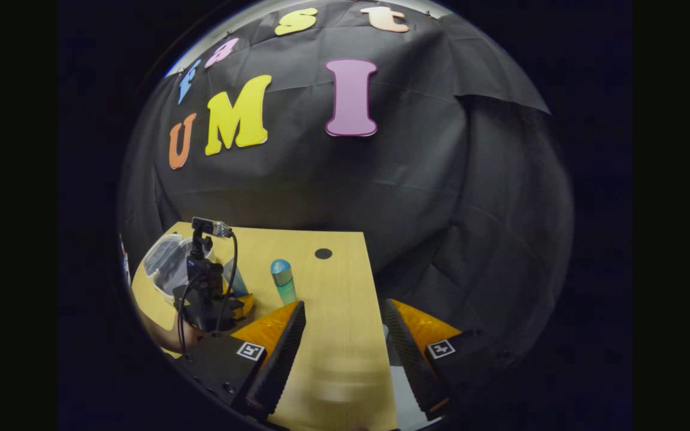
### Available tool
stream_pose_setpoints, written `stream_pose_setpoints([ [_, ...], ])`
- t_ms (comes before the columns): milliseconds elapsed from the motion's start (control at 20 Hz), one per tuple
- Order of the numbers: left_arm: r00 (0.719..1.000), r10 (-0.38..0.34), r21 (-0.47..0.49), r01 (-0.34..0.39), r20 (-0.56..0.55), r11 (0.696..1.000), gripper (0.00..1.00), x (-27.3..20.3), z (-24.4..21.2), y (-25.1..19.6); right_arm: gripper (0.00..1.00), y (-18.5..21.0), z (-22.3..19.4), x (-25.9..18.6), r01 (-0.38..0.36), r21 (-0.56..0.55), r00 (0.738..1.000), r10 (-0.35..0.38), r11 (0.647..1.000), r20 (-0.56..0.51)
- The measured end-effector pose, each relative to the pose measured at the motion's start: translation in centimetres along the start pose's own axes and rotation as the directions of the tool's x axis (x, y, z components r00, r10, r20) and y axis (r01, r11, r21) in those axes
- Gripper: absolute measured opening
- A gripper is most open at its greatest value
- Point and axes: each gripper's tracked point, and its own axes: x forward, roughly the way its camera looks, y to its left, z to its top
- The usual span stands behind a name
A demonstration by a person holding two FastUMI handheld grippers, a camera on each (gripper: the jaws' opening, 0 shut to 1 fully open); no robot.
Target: First open the suitcase, pack the skin care products into it, and then close the suitcase.
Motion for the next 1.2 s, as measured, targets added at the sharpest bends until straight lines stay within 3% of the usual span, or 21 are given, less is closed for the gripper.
stream_pose_setpoints([
  [50, 1.000, -0.003, -0.010, 0.003, -0.001, 1.000, 0.40, -1.0, 0.4, -0.1, 0.80, 0.6, -0.5, 0.9, -0.017, -0.005, 1.000, 0.017, 1.000, -0.006],
  [100, 1.000, -0.008, -0.026, 0.008, 0.000, 1.000, 0.48, -2.1, 0.9, -0.1, 0.80, 1.2, -0.9, 1.7, -0.041, -0.007, 0.999, 0.041, 0.999, -0.008],
  [150, 1.000, -0.014, -0.046, 0.013, -0.002, 0.999, 0.40, -3.6, 1.6, -0.3, 0.79, 2.0, -1.2, 2.6, -0.066, -0.010, 0.998, 0.065, 0.998, -0.009],
  [400, 0.998, 0.027, -0.063, -0.023, 0.064, 0.998, 0.40, -10.7, 5.4, 2.2, 0.80, 6.4, -3.7, 7.6, -0.165, 0.025, 0.986, 0.166, 0.986, -0.021],
  [650, 0.991, 0.106, -0.076, -0.100, 0.076, 0.992, 0.40, -16.3, 7.0, 6.7, 0.80, 10.1, -4.4, 13.6, -0.174, 0.004, 0.985, 0.174, 0.985, 0.013],
  [900, 0.987, 0.155, -0.101, -0.150, 0.044, 0.983, 0.40, -19.8, 6.4, 10.6, 0.80, 10.4, -6.5, 18.6, -0.139, 0.026, 0.990, 0.140, 0.990, -0.027],
  [1200, 0.975, 0.219, -0.111, -0.215, 0.029, 0.970, 0.40, -21.5, 5.9, 16.3, 0.62, 11.2, -7.4, 20.8, -0.132, 0.046, 0.990, 0.134, 0.990, -0.049],
])
